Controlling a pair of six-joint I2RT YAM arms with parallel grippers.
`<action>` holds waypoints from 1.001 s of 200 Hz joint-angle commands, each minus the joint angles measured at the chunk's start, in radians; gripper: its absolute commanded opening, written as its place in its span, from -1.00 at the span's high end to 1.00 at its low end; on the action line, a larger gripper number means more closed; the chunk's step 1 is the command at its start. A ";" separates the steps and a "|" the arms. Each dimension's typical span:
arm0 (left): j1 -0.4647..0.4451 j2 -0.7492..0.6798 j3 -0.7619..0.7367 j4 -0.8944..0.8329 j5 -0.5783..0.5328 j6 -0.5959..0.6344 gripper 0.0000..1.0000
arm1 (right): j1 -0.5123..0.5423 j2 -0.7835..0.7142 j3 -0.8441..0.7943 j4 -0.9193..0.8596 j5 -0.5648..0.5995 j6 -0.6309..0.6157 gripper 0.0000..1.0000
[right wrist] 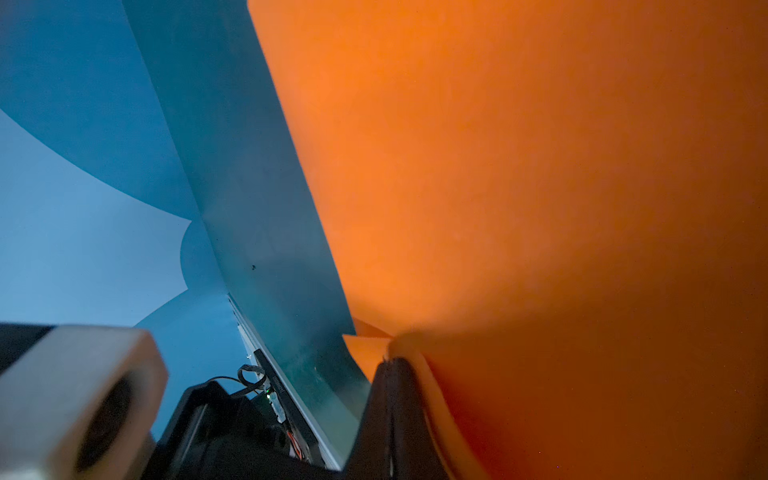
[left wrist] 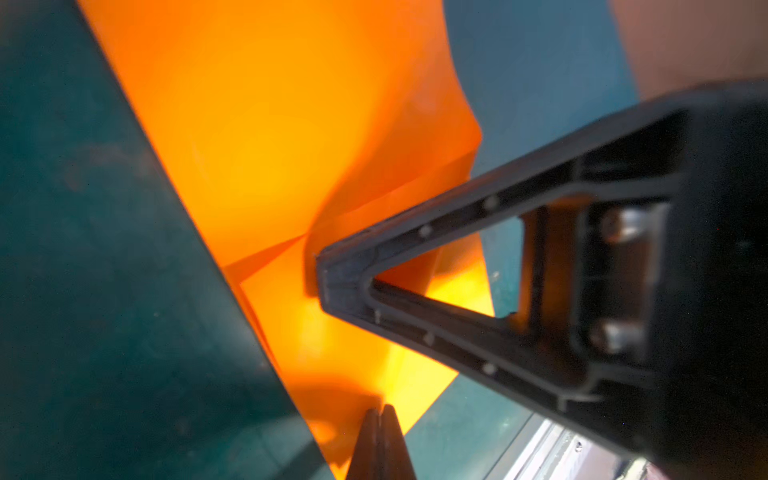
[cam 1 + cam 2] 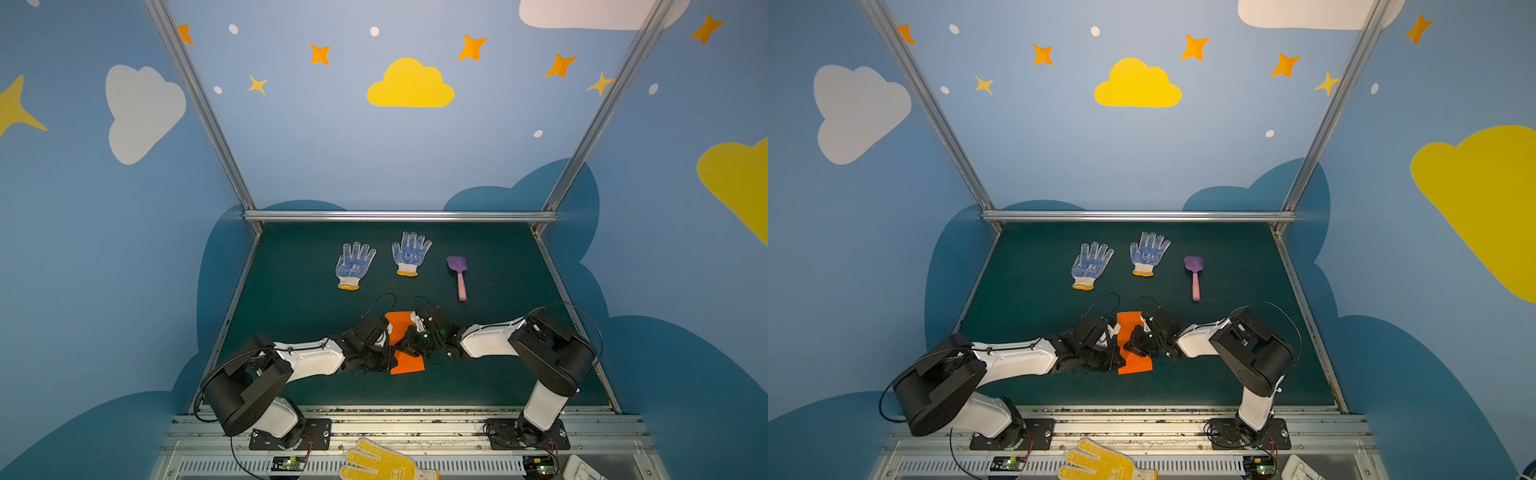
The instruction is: Fold a paper plane with a square sheet of paper (fold left side to right side)
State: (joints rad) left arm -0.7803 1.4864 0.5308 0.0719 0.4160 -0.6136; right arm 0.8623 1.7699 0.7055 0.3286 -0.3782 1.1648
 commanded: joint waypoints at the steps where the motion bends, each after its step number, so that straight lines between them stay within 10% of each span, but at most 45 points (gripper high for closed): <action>1: -0.002 0.017 -0.022 0.007 -0.017 0.018 0.93 | 0.006 -0.005 -0.026 -0.122 0.036 0.009 1.00; 117: -0.002 0.034 -0.032 0.009 -0.019 0.023 0.93 | -0.001 -0.200 0.123 -0.406 -0.003 -0.316 1.00; 200: -0.002 0.024 -0.029 -0.004 -0.022 0.029 0.93 | 0.061 -0.134 0.081 -0.359 0.002 -0.294 1.00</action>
State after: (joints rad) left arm -0.7799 1.4998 0.5182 0.1165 0.4240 -0.6048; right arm 0.9077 1.6077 0.7990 -0.0280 -0.3817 0.8749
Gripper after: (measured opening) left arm 0.047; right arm 0.047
